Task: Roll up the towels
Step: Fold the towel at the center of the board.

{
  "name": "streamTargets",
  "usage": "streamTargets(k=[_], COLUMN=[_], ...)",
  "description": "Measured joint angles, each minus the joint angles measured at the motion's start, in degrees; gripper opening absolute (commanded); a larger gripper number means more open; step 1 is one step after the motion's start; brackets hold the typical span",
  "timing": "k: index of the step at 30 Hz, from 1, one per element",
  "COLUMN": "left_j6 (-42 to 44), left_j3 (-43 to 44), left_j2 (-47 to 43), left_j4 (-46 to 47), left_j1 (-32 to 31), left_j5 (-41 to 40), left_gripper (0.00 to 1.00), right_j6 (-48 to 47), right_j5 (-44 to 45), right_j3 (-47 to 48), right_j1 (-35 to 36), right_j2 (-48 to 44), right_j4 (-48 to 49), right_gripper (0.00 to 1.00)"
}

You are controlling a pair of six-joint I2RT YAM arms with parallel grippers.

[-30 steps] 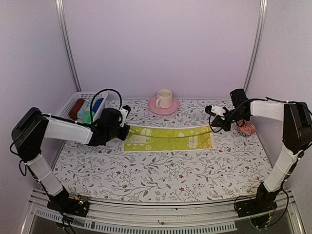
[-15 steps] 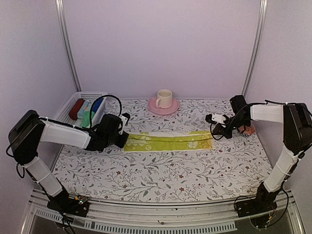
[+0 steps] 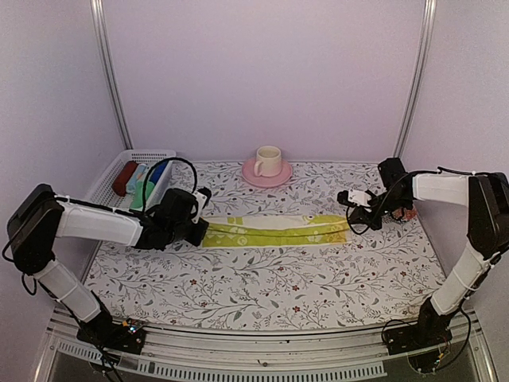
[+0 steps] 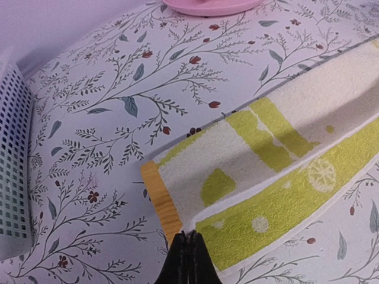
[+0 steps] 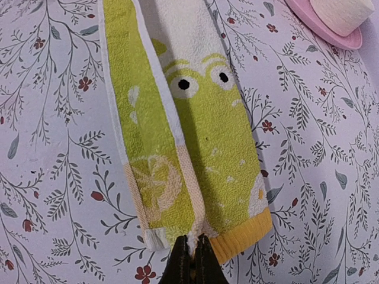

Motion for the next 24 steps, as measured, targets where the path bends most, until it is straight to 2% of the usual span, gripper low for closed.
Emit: streamTargets(k=[13,17,24], left_j6=[-1.7,-2.1,-3.3], left_j3=[-0.1,-0.1,0.4], left_j2=[0.0,0.0,1.2], left_j4=[-4.7,-5.6,-8.0], left_j1=[-1.2,-1.4,-1.6], left_j5=[0.2,0.2,0.5], left_gripper=[0.00,0.00,0.16], right_j6=[-1.7,-1.6,-1.8], right_j5=[1.8,2.8,4.6], right_j3=[-1.8,-1.9,-2.1], right_j1=[1.6,2.7,3.1], right_j2=[0.2,1.2,1.6], right_j4=[-1.3,-1.4,-2.2], right_gripper=[0.04,0.08,0.22])
